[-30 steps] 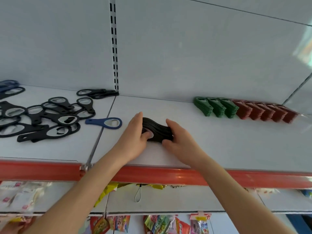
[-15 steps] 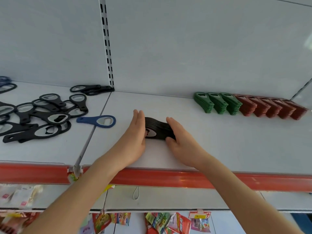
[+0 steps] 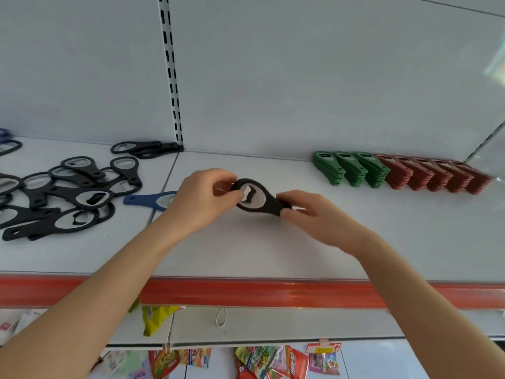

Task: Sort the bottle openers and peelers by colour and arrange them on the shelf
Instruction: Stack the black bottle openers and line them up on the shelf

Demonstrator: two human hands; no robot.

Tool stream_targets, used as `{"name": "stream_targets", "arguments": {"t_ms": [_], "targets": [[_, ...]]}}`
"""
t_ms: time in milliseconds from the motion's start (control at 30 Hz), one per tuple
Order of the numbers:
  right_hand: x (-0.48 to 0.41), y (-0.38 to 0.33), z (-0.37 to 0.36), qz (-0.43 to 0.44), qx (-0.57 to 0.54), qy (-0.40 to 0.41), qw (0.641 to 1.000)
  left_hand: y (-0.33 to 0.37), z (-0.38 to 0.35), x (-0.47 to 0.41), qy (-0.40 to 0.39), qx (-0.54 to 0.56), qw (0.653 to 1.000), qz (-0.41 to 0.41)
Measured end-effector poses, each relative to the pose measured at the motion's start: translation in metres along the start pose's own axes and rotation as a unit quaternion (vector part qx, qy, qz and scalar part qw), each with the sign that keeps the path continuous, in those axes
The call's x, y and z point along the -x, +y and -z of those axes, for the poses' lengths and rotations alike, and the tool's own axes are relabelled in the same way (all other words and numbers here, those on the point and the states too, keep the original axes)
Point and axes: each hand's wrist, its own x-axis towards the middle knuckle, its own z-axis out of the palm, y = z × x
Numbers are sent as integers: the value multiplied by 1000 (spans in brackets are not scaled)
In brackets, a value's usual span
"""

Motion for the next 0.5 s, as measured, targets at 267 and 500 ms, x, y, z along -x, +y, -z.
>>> {"name": "stream_targets", "arguments": {"t_ms": [267,500], "targets": [[-19,-7,5,-17,46,57,997,-8,-10,-32,-81,41,989,117],[-20,-5,8,9,72,38,997,-13,-13,-37,-86,-41,989,111]]}}
